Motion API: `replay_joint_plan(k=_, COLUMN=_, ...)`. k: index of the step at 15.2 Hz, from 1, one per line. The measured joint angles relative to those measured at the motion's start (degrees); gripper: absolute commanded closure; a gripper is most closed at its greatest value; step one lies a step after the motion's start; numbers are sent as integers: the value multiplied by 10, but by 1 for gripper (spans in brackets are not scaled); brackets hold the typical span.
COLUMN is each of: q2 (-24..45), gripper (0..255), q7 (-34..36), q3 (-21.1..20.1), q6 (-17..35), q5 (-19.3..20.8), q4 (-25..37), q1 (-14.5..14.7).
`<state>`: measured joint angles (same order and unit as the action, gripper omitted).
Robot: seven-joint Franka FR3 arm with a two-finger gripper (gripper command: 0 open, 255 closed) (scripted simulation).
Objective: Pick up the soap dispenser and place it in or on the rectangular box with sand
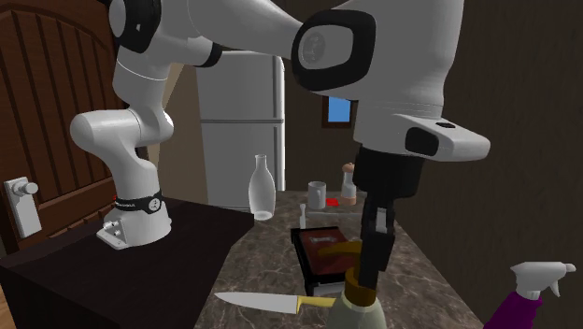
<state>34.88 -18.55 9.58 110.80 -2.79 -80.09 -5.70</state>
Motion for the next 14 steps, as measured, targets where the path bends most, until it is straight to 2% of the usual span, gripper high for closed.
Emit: replay_joint_plan(k=14, q2=-24, gripper=255, q7=0, q3=3, q6=-88, q5=4, q4=65, q1=-1)
